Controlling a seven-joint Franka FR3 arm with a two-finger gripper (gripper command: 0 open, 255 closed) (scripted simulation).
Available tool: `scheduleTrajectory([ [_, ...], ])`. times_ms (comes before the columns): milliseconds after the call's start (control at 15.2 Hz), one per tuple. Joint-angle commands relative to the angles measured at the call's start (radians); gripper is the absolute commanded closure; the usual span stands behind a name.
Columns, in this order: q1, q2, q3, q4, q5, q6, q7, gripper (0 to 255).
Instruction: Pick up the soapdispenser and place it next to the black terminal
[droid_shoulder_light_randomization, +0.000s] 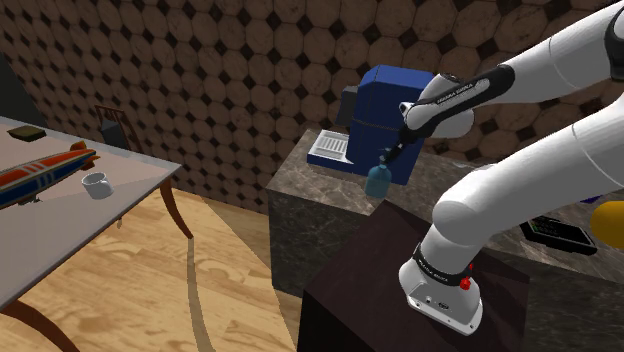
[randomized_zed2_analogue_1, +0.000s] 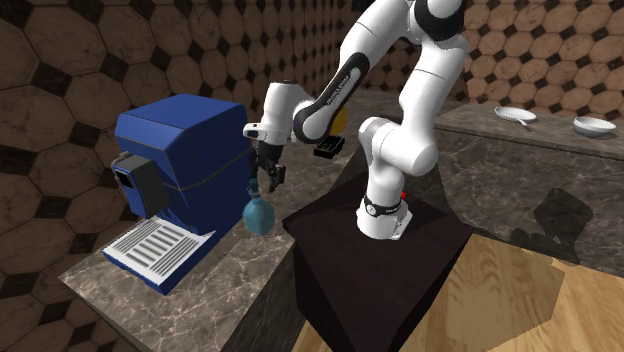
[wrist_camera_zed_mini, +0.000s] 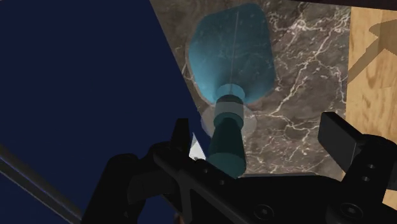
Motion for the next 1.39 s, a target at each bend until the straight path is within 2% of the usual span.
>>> scheduleTrajectory([
  [0,0.051,0.068,-0.075,0.016,0.029,0.073,-0.052,0],
  [198,0.121,0.132,-0.133,0.019,0.07,0.137,-0.08,0],
  [462,0.243,0.205,-0.233,0.026,0.148,0.212,-0.133,0],
  [924,0.244,0.205,-0.233,0.026,0.147,0.212,-0.132,0],
  [990,0.244,0.205,-0.233,0.026,0.147,0.212,-0.132,255],
  [1320,0.244,0.205,-0.234,0.026,0.147,0.212,-0.132,255],
])
